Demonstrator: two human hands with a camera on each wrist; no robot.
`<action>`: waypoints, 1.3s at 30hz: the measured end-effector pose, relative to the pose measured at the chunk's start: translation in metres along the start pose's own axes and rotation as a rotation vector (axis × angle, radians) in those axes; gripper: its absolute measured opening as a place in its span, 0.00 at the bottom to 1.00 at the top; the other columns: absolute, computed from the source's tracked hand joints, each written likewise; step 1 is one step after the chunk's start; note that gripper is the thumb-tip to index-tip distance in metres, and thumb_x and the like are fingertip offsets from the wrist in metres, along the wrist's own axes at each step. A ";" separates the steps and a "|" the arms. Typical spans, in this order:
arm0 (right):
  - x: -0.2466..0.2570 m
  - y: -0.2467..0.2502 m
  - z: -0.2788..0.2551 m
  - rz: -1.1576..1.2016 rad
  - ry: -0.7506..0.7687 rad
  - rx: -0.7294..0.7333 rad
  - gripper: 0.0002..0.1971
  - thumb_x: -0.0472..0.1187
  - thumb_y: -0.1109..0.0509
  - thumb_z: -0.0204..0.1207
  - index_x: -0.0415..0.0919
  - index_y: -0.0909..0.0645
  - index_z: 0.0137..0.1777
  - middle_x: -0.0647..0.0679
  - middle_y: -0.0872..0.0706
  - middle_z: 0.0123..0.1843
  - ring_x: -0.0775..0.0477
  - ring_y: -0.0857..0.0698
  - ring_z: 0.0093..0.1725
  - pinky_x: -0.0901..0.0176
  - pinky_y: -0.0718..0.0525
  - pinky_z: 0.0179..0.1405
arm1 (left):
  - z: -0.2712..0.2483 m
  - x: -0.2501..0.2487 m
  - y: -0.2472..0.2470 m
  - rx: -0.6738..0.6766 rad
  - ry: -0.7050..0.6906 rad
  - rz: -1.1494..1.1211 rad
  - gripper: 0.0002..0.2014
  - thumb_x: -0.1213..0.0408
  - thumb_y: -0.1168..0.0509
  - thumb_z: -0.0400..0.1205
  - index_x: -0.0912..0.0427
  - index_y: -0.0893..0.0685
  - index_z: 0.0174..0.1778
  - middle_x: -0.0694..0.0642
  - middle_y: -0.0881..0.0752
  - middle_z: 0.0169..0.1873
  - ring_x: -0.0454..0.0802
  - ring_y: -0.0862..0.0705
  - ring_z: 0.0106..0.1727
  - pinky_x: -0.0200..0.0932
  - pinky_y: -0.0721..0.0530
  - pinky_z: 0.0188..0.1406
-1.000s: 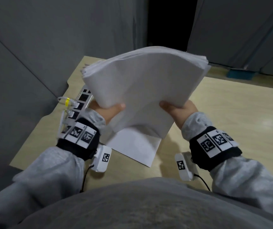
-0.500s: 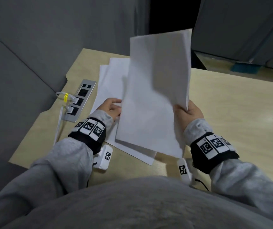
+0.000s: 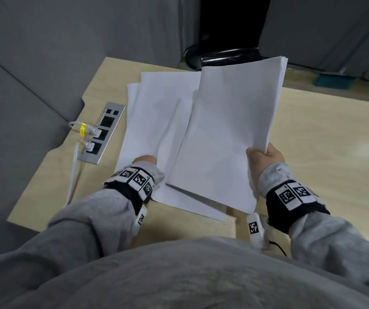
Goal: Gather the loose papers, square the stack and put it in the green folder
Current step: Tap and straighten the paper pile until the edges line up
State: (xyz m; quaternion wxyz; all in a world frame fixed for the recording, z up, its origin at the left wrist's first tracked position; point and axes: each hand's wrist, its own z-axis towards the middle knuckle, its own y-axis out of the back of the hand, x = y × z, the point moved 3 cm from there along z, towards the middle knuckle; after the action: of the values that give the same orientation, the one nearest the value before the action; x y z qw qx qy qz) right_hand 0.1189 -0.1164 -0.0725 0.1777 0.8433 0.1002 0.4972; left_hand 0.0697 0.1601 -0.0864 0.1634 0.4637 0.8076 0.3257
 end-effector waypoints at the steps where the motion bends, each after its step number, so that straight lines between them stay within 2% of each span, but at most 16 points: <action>1: 0.000 0.000 0.002 0.009 -0.002 0.004 0.02 0.42 0.33 0.73 0.47 0.20 0.40 0.45 0.18 0.35 0.43 0.20 0.36 0.55 0.22 0.44 | 0.001 0.001 0.001 0.000 -0.016 0.011 0.20 0.55 0.40 0.83 0.65 0.23 0.66 0.58 0.22 0.54 0.55 0.21 0.61 0.45 0.28 0.53; 4: 0.001 0.001 0.007 0.075 -0.013 0.012 0.03 0.40 0.32 0.75 0.46 0.19 0.47 0.49 0.18 0.32 0.44 0.20 0.36 0.57 0.23 0.45 | 0.004 0.009 0.005 -0.046 0.011 -0.106 0.26 0.52 0.45 0.85 0.66 0.32 0.74 0.62 0.26 0.73 0.59 0.26 0.73 0.48 0.29 0.69; 7: 0.000 0.001 0.012 0.101 -0.031 -0.003 0.05 0.40 0.31 0.75 0.47 0.20 0.50 0.52 0.18 0.33 0.45 0.20 0.35 0.57 0.25 0.48 | 0.013 0.026 0.014 -0.144 0.117 -0.220 0.30 0.45 0.47 0.83 0.64 0.32 0.74 0.64 0.25 0.72 0.61 0.24 0.70 0.56 0.26 0.72; 11: -0.001 -0.004 0.015 0.101 -0.052 0.010 0.07 0.40 0.30 0.75 0.48 0.20 0.52 0.52 0.18 0.33 0.44 0.19 0.37 0.56 0.24 0.49 | 0.021 0.039 0.034 -0.192 0.154 -0.220 0.27 0.48 0.42 0.79 0.63 0.28 0.68 0.64 0.21 0.65 0.62 0.19 0.61 0.53 0.21 0.63; 15: -0.002 -0.010 0.018 0.094 -0.061 0.041 0.10 0.39 0.30 0.75 0.45 0.19 0.57 0.53 0.19 0.32 0.51 0.22 0.32 0.56 0.25 0.49 | 0.017 0.042 0.047 -0.236 0.207 -0.245 0.32 0.49 0.31 0.65 0.58 0.28 0.64 0.62 0.26 0.61 0.63 0.20 0.55 0.54 0.18 0.56; 17: -0.002 -0.012 0.019 0.086 -0.071 0.053 0.13 0.40 0.30 0.75 0.44 0.19 0.59 0.53 0.19 0.33 0.50 0.21 0.33 0.55 0.25 0.50 | 0.016 0.040 0.047 -0.209 0.191 -0.276 0.35 0.54 0.28 0.68 0.63 0.33 0.67 0.63 0.25 0.60 0.62 0.22 0.53 0.49 0.20 0.52; 20: -0.002 -0.013 0.021 0.094 -0.078 0.071 0.16 0.40 0.30 0.75 0.41 0.19 0.62 0.50 0.18 0.35 0.45 0.20 0.36 0.54 0.24 0.50 | 0.021 0.036 0.044 -0.187 0.160 -0.367 0.34 0.62 0.26 0.71 0.67 0.35 0.69 0.62 0.22 0.49 0.58 0.23 0.48 0.46 0.23 0.40; 21: -0.002 -0.013 0.021 0.097 -0.077 0.080 0.16 0.40 0.30 0.75 0.41 0.19 0.63 0.50 0.17 0.36 0.44 0.19 0.37 0.54 0.24 0.50 | 0.022 0.033 0.044 -0.189 0.141 -0.406 0.35 0.64 0.25 0.71 0.67 0.35 0.70 0.61 0.21 0.48 0.57 0.23 0.48 0.45 0.23 0.39; 23: -0.001 -0.014 0.022 0.101 -0.080 0.100 0.16 0.39 0.30 0.75 0.41 0.19 0.63 0.48 0.16 0.37 0.42 0.18 0.38 0.54 0.23 0.50 | 0.023 0.030 0.041 -0.200 0.116 -0.442 0.37 0.66 0.24 0.69 0.65 0.35 0.71 0.61 0.21 0.58 0.60 0.20 0.55 0.46 0.21 0.47; 25: -0.002 -0.015 0.023 0.120 -0.097 0.111 0.17 0.39 0.29 0.74 0.40 0.19 0.63 0.43 0.14 0.42 0.41 0.17 0.42 0.51 0.20 0.53 | 0.018 0.024 0.034 -0.149 0.088 -0.452 0.38 0.66 0.24 0.69 0.61 0.37 0.72 0.60 0.23 0.58 0.60 0.19 0.54 0.45 0.21 0.41; 27: -0.004 -0.017 0.023 0.145 -0.116 0.125 0.17 0.38 0.29 0.74 0.39 0.19 0.63 0.41 0.14 0.45 0.39 0.17 0.45 0.47 0.19 0.59 | 0.012 0.018 0.022 -0.100 0.059 -0.446 0.36 0.66 0.25 0.70 0.59 0.37 0.71 0.59 0.24 0.54 0.55 0.22 0.47 0.41 0.26 0.33; 32: -0.013 -0.024 0.025 0.038 -0.175 0.145 0.17 0.37 0.29 0.74 0.38 0.20 0.63 0.42 0.15 0.43 0.40 0.18 0.43 0.51 0.21 0.56 | 0.000 0.007 -0.012 -0.039 -0.011 -0.312 0.26 0.64 0.31 0.77 0.62 0.32 0.69 0.61 0.21 0.64 0.59 0.20 0.59 0.42 0.27 0.50; 34: -0.017 -0.027 0.027 -0.072 -0.212 0.152 0.17 0.37 0.30 0.75 0.37 0.20 0.64 0.40 0.16 0.46 0.39 0.18 0.47 0.50 0.22 0.59 | -0.007 0.007 -0.014 -0.001 -0.031 -0.267 0.16 0.66 0.38 0.81 0.61 0.26 0.65 0.60 0.19 0.60 0.61 0.19 0.58 0.43 0.24 0.52; 36: -0.014 -0.029 0.026 -0.168 -0.242 0.174 0.18 0.37 0.31 0.76 0.37 0.22 0.65 0.38 0.15 0.52 0.37 0.18 0.53 0.48 0.22 0.62 | -0.009 0.008 -0.011 -0.008 -0.036 -0.243 0.08 0.67 0.44 0.83 0.58 0.22 0.53 0.58 0.19 0.50 0.59 0.20 0.49 0.42 0.24 0.48; 37: -0.013 -0.030 0.027 -0.237 -0.246 0.185 0.18 0.37 0.32 0.77 0.36 0.23 0.67 0.36 0.16 0.58 0.35 0.18 0.58 0.48 0.23 0.64 | -0.011 0.007 -0.007 -0.053 -0.030 -0.249 0.07 0.64 0.44 0.83 0.58 0.22 0.51 0.58 0.20 0.49 0.57 0.21 0.47 0.41 0.24 0.47; 39: -0.010 -0.034 0.025 -0.380 -0.219 0.245 0.20 0.36 0.34 0.79 0.36 0.26 0.70 0.36 0.20 0.67 0.34 0.21 0.66 0.53 0.23 0.62 | -0.012 0.006 0.000 -0.140 -0.005 -0.337 0.15 0.56 0.41 0.82 0.60 0.21 0.58 0.59 0.19 0.56 0.60 0.18 0.52 0.45 0.21 0.53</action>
State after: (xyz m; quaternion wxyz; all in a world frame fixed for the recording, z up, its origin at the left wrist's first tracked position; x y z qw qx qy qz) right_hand 0.1363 -0.0943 -0.1054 0.1743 0.8735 0.2964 0.3447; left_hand 0.0599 0.1607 -0.0780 0.2497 0.3101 0.8487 0.3481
